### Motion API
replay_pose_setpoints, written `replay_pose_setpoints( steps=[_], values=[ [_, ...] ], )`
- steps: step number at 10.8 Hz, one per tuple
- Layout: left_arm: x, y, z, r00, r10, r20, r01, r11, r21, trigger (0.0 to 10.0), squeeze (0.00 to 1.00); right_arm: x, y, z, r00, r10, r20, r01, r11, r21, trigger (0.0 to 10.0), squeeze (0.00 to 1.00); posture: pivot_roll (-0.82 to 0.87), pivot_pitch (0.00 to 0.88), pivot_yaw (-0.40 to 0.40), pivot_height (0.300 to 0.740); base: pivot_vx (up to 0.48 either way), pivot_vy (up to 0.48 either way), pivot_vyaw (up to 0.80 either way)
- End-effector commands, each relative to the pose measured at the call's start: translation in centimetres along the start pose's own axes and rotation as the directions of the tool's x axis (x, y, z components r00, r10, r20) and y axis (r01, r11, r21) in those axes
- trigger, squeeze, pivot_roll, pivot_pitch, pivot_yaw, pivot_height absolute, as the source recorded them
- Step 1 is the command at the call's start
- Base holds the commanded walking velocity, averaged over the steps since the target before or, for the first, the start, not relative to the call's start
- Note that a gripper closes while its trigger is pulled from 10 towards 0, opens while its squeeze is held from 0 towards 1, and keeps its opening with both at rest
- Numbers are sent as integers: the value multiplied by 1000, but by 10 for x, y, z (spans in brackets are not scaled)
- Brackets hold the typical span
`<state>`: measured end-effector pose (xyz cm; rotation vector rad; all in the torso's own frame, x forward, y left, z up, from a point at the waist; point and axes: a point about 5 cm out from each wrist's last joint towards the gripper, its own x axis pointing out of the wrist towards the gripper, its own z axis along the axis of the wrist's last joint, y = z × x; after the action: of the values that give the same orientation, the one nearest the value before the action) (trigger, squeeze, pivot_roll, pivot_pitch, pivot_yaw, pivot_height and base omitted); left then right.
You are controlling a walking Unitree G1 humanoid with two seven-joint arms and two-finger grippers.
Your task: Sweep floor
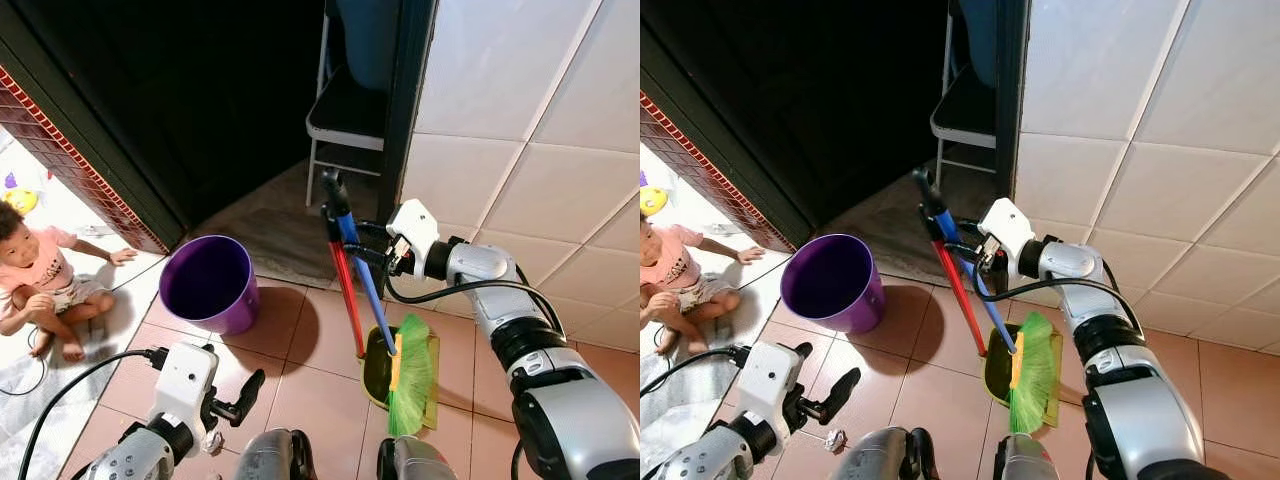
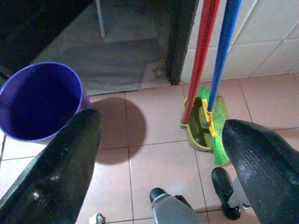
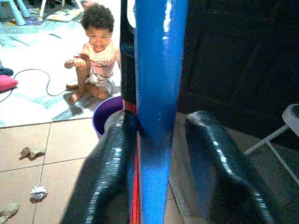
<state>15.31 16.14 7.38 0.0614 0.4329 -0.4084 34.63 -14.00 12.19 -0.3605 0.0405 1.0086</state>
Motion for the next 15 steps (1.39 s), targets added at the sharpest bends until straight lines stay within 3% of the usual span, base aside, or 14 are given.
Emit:
replay_pose_setpoints(
  steps=[1,6,10,13,15],
  values=[
    [-3,1,-1,1000,5,-15,-5,1000,13,10000,0,4,0,5,1000,21,12,-21,1000,-20,0,0,111,161,119,740,0,0,0],
    [-1,0,-1,1000,3,-14,-3,1000,14,10000,0,0,-1,6,1000,16,24,-16,1000,-21,0,0,104,150,116,740,0,0,0],
    [6,1,0,1000,-1,-6,1,1000,12,10000,0,-13,4,4,998,-8,63,9,1000,-10,0,0,85,132,111,740,0,0,0],
    [19,0,3,1000,-6,19,6,1000,12,10000,0,-37,9,10,993,-64,96,65,998,-9,0,0,54,97,104,740,0,0,0],
    [35,0,11,998,-3,67,2,1000,13,10000,0,-55,22,14,989,-104,106,104,995,9,0,0,17,61,102,740,0,0,0]
  ],
)
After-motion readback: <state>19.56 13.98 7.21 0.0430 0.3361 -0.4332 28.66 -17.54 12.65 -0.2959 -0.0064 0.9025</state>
